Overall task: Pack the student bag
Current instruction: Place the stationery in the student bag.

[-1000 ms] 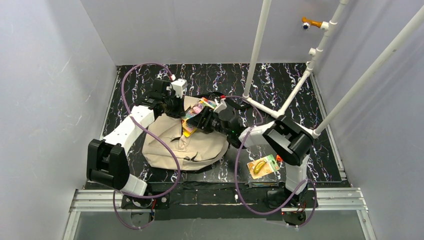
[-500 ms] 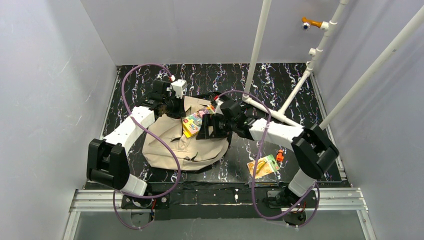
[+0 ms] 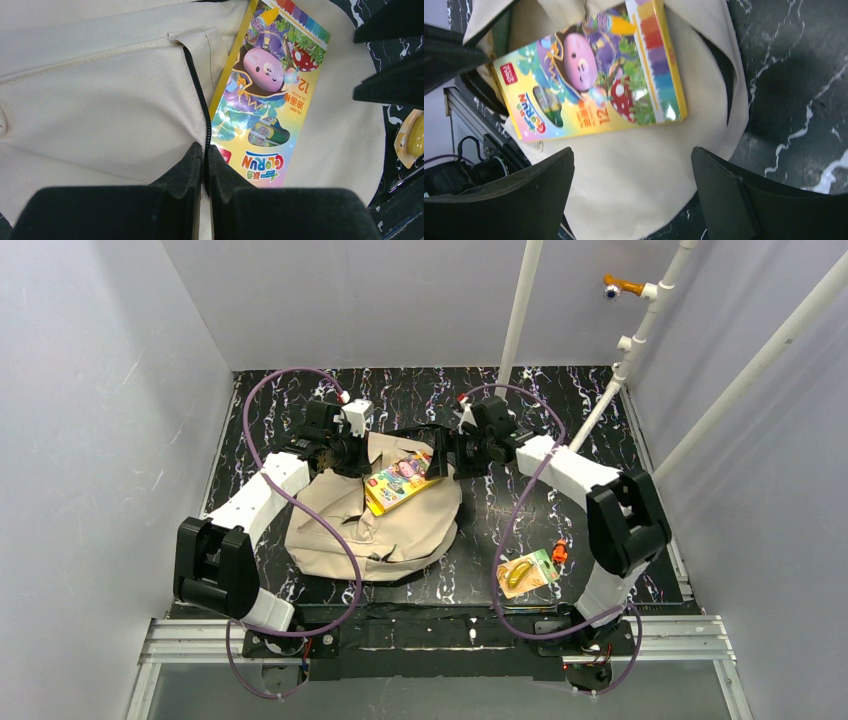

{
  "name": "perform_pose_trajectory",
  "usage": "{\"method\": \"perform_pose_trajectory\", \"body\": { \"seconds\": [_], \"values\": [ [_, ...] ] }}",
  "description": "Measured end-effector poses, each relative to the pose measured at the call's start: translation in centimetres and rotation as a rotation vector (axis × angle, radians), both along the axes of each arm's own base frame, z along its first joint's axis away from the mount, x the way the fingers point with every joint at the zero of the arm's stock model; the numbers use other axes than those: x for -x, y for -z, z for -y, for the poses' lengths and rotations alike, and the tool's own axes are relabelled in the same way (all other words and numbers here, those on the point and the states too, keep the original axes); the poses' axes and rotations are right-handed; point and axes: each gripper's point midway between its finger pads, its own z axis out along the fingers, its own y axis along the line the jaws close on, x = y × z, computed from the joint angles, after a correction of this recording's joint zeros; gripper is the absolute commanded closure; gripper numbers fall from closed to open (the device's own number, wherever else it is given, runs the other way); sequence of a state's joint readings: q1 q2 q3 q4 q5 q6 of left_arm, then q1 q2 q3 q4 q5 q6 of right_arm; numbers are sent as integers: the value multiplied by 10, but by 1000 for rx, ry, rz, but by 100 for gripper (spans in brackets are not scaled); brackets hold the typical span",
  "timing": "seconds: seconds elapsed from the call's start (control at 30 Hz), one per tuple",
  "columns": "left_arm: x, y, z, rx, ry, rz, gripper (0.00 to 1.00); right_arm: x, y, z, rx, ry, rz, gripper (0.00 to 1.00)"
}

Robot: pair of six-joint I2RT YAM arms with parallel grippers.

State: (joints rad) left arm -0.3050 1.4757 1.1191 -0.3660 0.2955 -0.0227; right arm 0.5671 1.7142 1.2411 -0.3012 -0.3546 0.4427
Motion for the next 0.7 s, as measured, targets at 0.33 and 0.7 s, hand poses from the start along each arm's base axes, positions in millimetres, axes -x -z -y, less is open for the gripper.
{"method": "perform_pose_trajectory", "body": {
  "seconds": [0.33, 0.7],
  "values": [
    [0, 2, 0, -1, -1, -7, 100, -54, 31, -30, 14, -29, 35, 11],
    [0, 3, 0, 0, -3, -11, 100, -48, 32, -40, -207, -43, -52, 23]
  ]
}}
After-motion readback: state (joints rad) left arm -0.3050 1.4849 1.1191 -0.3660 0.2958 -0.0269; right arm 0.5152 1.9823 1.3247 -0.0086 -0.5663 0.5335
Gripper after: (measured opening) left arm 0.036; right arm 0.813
